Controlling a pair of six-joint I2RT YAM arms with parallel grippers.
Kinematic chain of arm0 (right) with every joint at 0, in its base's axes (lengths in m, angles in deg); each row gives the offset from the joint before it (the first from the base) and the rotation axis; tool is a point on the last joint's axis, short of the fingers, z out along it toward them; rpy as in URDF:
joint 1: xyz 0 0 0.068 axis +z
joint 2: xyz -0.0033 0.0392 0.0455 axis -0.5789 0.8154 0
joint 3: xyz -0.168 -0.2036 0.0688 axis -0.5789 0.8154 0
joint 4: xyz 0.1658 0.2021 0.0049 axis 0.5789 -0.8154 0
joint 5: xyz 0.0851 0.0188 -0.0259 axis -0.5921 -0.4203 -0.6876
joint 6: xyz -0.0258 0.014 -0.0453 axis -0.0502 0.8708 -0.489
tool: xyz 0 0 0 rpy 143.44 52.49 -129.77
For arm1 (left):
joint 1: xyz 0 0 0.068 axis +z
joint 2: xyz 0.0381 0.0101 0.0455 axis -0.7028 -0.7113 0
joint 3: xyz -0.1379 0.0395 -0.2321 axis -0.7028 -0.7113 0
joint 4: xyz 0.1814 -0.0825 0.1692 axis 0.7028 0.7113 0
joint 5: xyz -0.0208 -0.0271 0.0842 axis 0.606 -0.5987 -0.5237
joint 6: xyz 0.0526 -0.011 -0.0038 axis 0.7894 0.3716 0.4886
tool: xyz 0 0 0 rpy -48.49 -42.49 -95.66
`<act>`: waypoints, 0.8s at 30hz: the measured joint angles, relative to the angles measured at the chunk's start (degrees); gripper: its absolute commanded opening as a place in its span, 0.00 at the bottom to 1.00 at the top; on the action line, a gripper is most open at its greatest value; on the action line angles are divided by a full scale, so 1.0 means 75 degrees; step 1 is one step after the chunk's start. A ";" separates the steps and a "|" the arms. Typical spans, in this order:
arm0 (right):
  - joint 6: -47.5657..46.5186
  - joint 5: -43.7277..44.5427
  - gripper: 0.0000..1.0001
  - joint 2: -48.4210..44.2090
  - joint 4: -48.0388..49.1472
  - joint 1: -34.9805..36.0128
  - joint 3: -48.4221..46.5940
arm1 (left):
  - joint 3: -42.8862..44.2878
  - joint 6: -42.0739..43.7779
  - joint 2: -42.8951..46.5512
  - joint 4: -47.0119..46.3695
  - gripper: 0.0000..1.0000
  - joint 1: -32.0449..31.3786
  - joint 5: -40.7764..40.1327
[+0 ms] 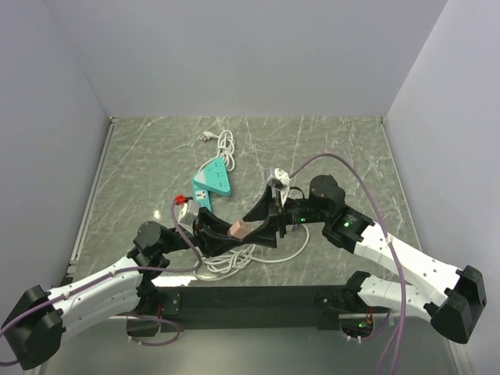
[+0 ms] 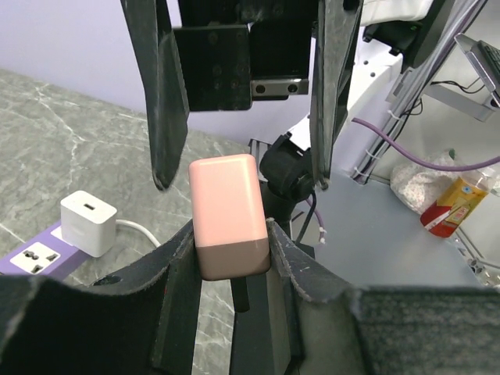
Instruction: Insert the plug
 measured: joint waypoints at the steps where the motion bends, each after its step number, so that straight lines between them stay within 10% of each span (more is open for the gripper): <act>1: -0.0023 -0.0087 0.74 0.0050 0.0000 0.0032 0.0000 | 0.0000 -0.0006 0.0000 -0.0003 0.01 0.0000 0.0023; 10: -0.0166 -0.0335 0.52 0.0326 0.0143 0.0312 -0.0003 | 0.0000 -0.0017 0.0009 -0.0032 0.01 -0.0006 0.0219; 16: -0.0058 -0.0344 0.01 0.0446 0.0600 0.0335 0.0000 | 0.0000 -0.0064 0.0006 -0.0210 0.01 -0.0015 0.0446; 20: -0.0090 -0.0312 0.00 0.0452 0.0629 0.0373 0.0000 | 0.0000 -0.0038 0.0026 -0.0198 0.01 -0.0006 0.0440; 23: -0.0117 -0.0204 0.00 0.0449 0.0580 0.0385 0.0000 | 0.0000 -0.0035 0.0058 -0.0108 0.44 -0.0009 0.0350; 24: -0.0172 -0.0114 0.00 0.0431 0.0501 0.0396 -0.0006 | 0.0000 -0.0003 0.0061 -0.0020 0.74 -0.0009 0.0256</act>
